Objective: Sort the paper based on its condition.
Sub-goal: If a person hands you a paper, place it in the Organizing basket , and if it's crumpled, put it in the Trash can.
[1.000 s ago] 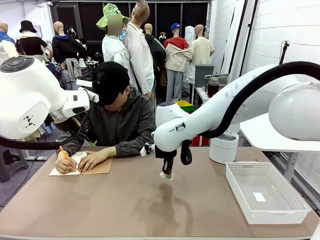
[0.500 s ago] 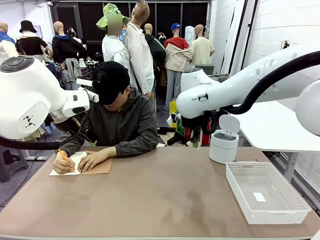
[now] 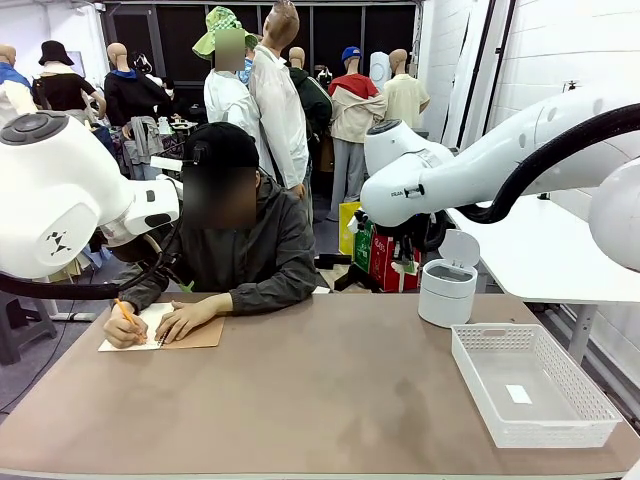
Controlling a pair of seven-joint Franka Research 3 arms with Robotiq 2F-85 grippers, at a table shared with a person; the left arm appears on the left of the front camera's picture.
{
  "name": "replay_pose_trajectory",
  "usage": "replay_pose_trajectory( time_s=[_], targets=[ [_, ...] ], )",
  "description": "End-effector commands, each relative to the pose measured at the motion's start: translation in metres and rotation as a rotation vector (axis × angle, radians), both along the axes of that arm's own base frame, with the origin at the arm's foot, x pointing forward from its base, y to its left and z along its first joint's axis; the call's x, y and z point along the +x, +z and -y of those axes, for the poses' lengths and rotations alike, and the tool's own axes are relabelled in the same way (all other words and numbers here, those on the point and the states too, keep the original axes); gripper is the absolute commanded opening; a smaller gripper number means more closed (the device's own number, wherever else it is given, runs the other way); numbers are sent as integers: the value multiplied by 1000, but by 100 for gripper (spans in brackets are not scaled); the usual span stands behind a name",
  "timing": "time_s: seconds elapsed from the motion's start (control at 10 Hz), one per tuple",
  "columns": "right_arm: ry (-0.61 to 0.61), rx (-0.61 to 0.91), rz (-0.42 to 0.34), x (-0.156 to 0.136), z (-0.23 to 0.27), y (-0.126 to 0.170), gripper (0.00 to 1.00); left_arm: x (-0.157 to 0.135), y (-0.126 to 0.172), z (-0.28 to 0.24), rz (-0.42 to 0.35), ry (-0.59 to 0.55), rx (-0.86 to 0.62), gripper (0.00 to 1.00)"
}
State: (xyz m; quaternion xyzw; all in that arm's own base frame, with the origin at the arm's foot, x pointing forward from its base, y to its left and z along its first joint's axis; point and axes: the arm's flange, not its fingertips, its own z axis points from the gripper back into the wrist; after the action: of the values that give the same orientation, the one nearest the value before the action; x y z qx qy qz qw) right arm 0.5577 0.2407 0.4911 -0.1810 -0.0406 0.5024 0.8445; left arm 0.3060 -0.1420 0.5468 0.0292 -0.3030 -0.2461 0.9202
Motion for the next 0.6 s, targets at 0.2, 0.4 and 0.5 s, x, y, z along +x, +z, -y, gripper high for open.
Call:
replay_pose_trajectory(
  time_s=[0.2,0.4,0.5],
  targets=[
    [5,14,-22,2,7,-2,8,0,0,-1,0,-8,9,100],
    [-24,-18,67,10,5,-7,8,0,0,-1,0,-8,9,100],
    [-58,-45,144,17,14,-7,8,0,0,-1,0,-8,9,100]
  ],
)
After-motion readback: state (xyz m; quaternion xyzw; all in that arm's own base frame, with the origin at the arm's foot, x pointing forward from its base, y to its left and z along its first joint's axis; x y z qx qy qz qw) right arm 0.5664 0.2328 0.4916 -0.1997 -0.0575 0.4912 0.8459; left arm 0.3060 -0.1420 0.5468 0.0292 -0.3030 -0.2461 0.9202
